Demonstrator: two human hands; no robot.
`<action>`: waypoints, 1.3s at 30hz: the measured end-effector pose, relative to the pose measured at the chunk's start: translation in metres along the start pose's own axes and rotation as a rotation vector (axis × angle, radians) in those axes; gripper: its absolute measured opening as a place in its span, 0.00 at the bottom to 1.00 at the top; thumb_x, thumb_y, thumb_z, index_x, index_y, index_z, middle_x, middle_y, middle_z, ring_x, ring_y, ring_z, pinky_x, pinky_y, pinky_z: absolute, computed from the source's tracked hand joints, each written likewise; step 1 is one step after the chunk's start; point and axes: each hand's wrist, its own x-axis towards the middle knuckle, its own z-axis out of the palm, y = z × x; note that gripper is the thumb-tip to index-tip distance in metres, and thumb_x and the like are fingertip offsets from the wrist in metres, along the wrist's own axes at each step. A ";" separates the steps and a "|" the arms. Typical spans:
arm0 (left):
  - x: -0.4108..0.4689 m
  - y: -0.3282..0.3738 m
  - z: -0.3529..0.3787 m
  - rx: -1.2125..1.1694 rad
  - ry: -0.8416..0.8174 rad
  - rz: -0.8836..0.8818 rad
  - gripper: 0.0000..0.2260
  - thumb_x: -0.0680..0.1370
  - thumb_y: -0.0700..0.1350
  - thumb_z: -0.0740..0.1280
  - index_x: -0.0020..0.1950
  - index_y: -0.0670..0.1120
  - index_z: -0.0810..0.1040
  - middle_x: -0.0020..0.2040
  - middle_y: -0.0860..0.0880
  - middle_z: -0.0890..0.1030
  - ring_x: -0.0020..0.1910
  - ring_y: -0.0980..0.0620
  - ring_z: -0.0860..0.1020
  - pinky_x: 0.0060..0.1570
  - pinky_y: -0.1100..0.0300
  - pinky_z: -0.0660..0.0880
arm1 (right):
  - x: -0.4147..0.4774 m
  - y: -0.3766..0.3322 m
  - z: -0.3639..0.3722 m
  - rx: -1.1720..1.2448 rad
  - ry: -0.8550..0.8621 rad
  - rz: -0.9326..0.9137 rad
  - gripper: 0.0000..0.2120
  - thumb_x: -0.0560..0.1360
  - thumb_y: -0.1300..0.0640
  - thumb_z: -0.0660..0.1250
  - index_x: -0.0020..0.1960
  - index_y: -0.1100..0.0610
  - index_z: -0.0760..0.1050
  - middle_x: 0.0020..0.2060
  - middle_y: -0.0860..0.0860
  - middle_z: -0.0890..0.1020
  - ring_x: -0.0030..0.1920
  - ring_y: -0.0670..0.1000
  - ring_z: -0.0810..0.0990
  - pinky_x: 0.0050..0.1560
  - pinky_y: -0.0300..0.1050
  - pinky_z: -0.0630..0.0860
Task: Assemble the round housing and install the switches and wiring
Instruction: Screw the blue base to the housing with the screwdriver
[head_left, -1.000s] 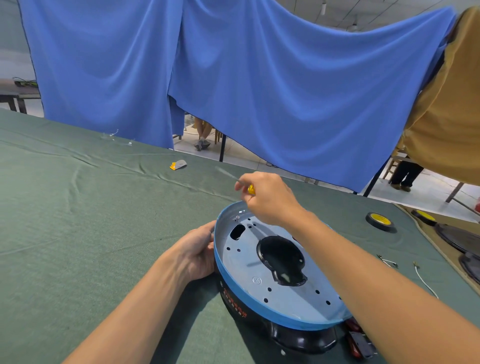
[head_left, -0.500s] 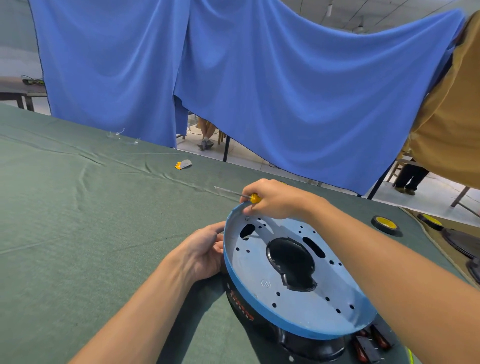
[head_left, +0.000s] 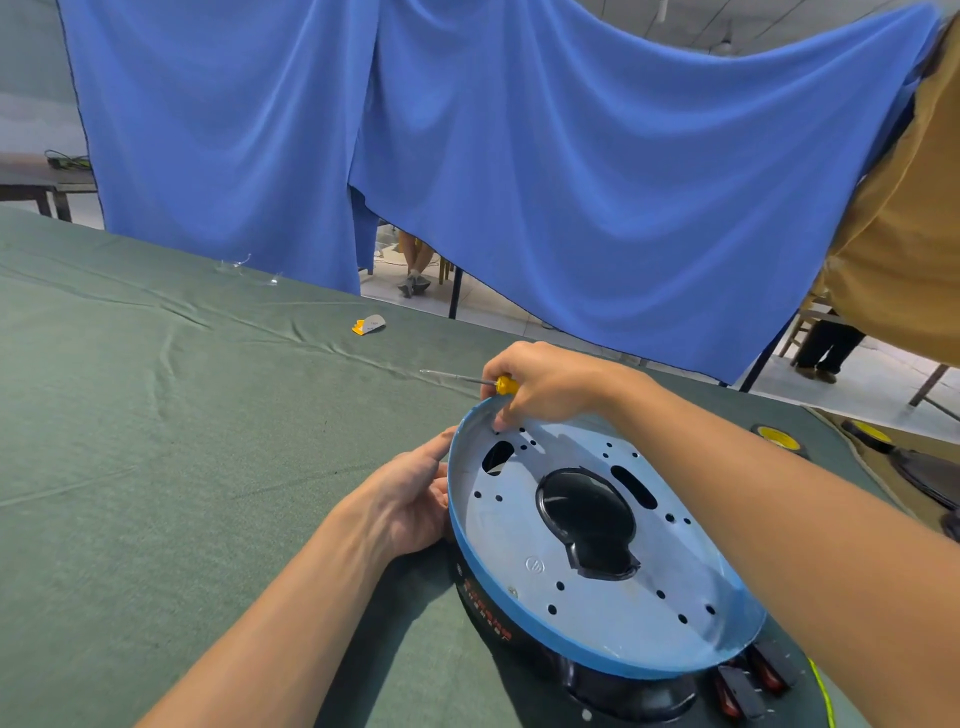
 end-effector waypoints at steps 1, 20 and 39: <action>-0.002 0.001 0.001 0.012 -0.003 0.000 0.24 0.78 0.51 0.69 0.68 0.37 0.74 0.64 0.38 0.75 0.57 0.42 0.69 0.65 0.48 0.66 | 0.000 -0.002 -0.002 -0.007 -0.002 -0.004 0.09 0.71 0.54 0.75 0.44 0.48 0.75 0.39 0.45 0.75 0.40 0.46 0.74 0.35 0.42 0.66; -0.008 0.001 0.005 0.120 0.119 0.072 0.17 0.82 0.40 0.62 0.69 0.35 0.73 0.66 0.35 0.75 0.56 0.40 0.71 0.61 0.45 0.68 | 0.003 -0.001 -0.003 0.004 -0.049 -0.028 0.07 0.71 0.55 0.75 0.45 0.50 0.77 0.36 0.44 0.76 0.37 0.45 0.74 0.34 0.39 0.66; -0.012 0.000 0.008 0.171 0.088 0.075 0.16 0.81 0.40 0.61 0.66 0.33 0.75 0.67 0.34 0.74 0.56 0.38 0.73 0.66 0.41 0.67 | -0.014 -0.003 0.016 -0.086 0.337 0.053 0.16 0.68 0.48 0.76 0.48 0.51 0.71 0.48 0.48 0.74 0.49 0.53 0.73 0.41 0.46 0.69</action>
